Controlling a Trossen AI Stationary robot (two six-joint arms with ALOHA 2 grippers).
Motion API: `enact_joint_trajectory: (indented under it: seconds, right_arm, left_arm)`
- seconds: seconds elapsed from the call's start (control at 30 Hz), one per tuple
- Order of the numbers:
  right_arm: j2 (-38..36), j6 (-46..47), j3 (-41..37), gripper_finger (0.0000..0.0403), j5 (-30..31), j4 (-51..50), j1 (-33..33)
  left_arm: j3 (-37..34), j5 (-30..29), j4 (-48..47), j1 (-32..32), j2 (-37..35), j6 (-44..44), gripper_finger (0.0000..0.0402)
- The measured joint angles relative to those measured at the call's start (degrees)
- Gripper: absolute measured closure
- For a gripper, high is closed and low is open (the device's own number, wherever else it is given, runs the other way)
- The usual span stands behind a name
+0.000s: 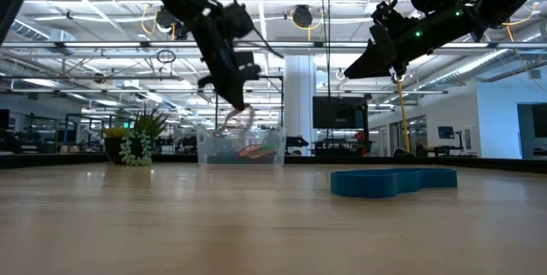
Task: Pick and place rubber bands into bin
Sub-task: Put the brown rubber band into the transparent bin, then put the dark blue rubber band into the transparent bin
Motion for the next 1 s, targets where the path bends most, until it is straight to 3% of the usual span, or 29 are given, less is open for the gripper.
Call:
enact_joint_trajectory:
  seconds: [0.3,0.43,0.7,1.0]
  right_arm:
    - [0.0,0.2,0.0,0.0287,0.0,0.0,0.0]
    - [0.0,0.1,0.0,0.0287,0.0,0.0,0.0]
    - [0.0,0.1,0.0,0.0287,0.0,0.0,0.0]
    - [0.0,0.1,0.0,0.0287,0.0,-0.7,0.0]
  left_arm:
    - [0.0,0.1,0.1,-0.4,7.3,0.0,0.0389]
    - [0.0,1.4,0.5,-0.5,7.4,-0.2,0.0394]
    - [0.0,1.4,1.4,-1.0,7.0,-1.8,0.0350]
    - [0.0,1.1,1.6,-2.4,7.0,-0.6,0.0346]
